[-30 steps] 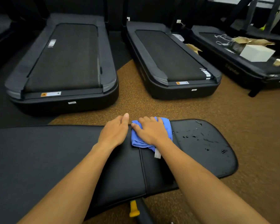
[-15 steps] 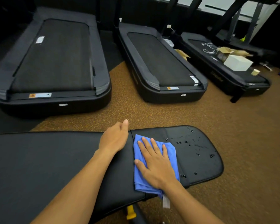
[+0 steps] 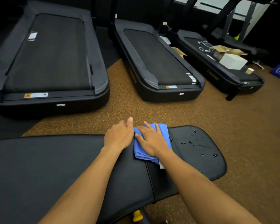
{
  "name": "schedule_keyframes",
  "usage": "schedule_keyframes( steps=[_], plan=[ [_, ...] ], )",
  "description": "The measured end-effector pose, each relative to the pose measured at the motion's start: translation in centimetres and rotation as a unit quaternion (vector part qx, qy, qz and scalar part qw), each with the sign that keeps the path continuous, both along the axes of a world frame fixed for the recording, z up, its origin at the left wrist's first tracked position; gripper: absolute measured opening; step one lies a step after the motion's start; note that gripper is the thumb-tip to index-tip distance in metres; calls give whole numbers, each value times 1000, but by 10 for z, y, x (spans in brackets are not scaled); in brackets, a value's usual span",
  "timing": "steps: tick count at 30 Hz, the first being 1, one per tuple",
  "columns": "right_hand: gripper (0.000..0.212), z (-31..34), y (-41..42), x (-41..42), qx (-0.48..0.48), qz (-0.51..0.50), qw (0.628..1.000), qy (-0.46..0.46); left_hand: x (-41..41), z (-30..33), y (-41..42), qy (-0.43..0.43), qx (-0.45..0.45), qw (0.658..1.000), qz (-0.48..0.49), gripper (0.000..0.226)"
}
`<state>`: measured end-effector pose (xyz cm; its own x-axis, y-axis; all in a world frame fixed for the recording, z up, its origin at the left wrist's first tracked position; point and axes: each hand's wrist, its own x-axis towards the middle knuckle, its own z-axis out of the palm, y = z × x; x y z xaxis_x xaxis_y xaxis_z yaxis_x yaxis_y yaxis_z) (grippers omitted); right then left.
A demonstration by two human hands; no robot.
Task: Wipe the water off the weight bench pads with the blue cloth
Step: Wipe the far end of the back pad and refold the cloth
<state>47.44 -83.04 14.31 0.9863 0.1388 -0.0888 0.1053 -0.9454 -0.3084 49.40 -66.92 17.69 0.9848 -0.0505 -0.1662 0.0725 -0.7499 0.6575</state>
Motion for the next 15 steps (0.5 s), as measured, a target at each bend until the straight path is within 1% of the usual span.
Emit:
schedule_keyframes(
  steps=[2, 3, 6, 8, 11, 15],
  plan=[
    [42, 2, 2, 9, -5, -7, 1000, 5, 1, 0, 3, 9, -7, 1000, -6, 68],
    [42, 5, 3, 13, -12, -9, 1000, 11, 2, 1, 4, 14, -12, 1000, -6, 68],
    [54, 21, 13, 33, -71, -22, 995, 67, 6, 4, 11, 27, -32, 999, -3, 67],
    [62, 24, 23, 54, -94, -11, 986, 140, 7, 3, 15, 30, -49, 998, -1, 66],
    [73, 24, 44, 80, -49, 34, 969, 238, 7, 3, 16, 25, -63, 997, 26, 64],
    [62, 15, 42, 88, 14, 75, 955, 288, 8, 3, 9, 14, -29, 998, 56, 64]
  ],
)
